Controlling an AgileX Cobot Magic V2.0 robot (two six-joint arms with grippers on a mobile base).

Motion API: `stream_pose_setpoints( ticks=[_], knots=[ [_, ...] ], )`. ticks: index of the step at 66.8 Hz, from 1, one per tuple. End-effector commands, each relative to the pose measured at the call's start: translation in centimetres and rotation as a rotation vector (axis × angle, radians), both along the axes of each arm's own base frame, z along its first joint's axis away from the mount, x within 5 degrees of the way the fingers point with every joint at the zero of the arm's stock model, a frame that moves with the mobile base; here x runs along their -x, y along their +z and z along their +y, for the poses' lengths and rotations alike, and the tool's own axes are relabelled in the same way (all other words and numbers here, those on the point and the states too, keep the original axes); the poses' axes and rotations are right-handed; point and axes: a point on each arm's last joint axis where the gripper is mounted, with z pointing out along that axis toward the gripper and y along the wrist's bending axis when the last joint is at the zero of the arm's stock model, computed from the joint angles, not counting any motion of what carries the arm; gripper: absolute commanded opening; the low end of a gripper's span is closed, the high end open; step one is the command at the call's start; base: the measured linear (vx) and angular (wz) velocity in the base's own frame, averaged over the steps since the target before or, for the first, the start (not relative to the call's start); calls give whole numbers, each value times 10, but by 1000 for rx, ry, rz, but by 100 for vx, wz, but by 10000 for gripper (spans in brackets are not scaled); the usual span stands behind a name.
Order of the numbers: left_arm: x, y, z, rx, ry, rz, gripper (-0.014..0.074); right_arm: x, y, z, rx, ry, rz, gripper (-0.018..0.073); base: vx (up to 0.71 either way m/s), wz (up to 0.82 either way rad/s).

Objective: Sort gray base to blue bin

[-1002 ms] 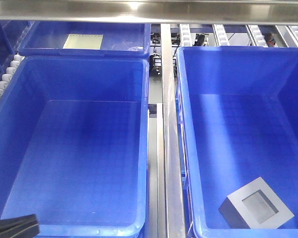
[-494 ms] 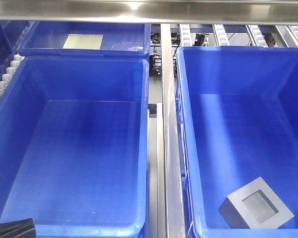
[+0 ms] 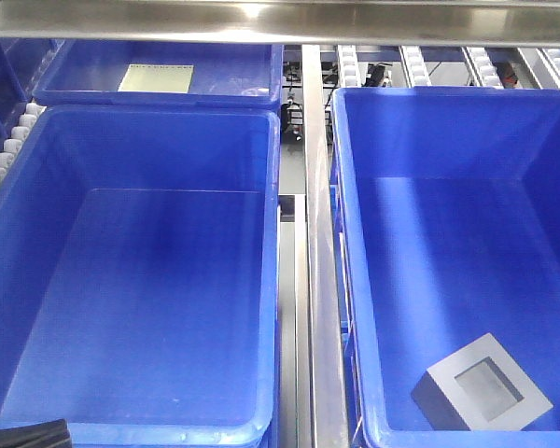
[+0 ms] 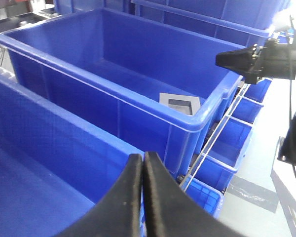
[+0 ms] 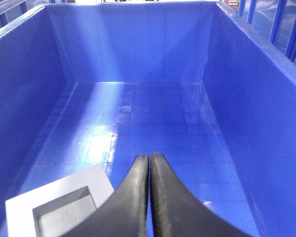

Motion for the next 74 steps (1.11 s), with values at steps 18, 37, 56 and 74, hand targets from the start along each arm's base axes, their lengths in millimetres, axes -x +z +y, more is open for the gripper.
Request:
stream_pose_setpoints(
  ticks=[18,37,56,74],
  knots=[
    [2,12,11,104,56,-87,-6,-2,3,0,18,-2,-32,-5,0,0],
    [15,-18,53,174,444,-224,-6,-2,3,0,18,-2,-32,-5,0,0],
    [9,-47,67,108,804,-238,-6,-2,3,0,18,-2,-32,-5,0,0],
    [-2,-78,74,89,976,-246,-6,-2,3,0,18,-2,-32,-5,0,0]
  ],
)
